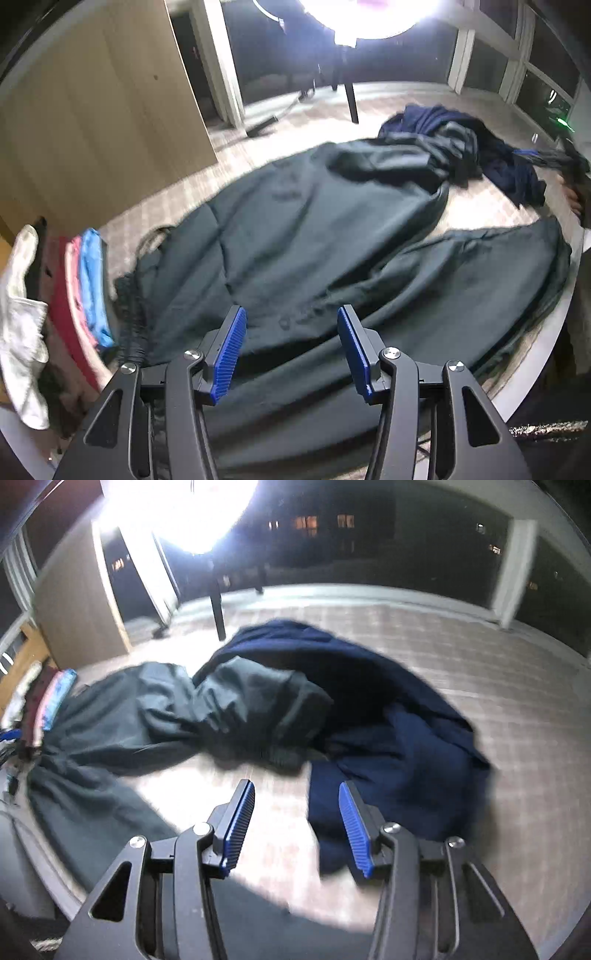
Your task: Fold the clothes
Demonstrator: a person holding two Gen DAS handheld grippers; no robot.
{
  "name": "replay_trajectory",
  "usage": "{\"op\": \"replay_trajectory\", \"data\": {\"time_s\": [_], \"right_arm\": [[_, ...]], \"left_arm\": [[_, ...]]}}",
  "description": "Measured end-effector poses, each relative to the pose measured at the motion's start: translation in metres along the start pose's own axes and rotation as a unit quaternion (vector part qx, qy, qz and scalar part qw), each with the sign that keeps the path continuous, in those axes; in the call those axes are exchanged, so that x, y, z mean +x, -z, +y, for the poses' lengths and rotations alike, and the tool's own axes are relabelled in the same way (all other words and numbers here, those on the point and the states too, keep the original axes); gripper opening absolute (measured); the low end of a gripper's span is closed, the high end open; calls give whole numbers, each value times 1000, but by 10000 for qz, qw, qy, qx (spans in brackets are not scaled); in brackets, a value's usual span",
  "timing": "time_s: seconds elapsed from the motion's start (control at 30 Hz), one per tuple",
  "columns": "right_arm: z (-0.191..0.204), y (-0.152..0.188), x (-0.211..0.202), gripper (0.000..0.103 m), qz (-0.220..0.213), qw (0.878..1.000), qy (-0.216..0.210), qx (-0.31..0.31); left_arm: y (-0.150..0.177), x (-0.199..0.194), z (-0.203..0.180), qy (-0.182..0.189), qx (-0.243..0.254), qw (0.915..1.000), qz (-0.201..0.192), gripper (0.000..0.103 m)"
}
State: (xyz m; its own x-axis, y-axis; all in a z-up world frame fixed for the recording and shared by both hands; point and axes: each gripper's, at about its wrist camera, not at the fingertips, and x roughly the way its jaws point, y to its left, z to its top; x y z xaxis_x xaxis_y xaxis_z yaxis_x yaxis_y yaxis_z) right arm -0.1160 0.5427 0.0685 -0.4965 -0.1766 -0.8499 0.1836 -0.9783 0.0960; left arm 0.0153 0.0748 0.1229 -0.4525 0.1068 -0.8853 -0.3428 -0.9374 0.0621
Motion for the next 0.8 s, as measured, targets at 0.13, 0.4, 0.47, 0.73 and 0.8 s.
{"op": "replay_trajectory", "data": {"time_s": [0.13, 0.4, 0.47, 0.73, 0.8], "right_arm": [[21, -21, 61, 52, 350, 9990, 36, -283], [57, -34, 115, 48, 546, 9939, 229, -926], [53, -36, 106, 18, 489, 9960, -81, -747], [44, -27, -53, 17, -643, 9833, -1705, -21], [36, -23, -96, 17, -974, 9754, -1965, 233]], "left_arm": [[9, 35, 9, 5, -93, 9995, 306, 50], [9, 103, 37, 282, -656, 9938, 849, 50], [9, 108, 34, 271, -556, 9942, 875, 50], [18, 102, 41, 124, -466, 9953, 840, 50], [19, 98, 47, 112, -537, 9955, 770, 50]]}}
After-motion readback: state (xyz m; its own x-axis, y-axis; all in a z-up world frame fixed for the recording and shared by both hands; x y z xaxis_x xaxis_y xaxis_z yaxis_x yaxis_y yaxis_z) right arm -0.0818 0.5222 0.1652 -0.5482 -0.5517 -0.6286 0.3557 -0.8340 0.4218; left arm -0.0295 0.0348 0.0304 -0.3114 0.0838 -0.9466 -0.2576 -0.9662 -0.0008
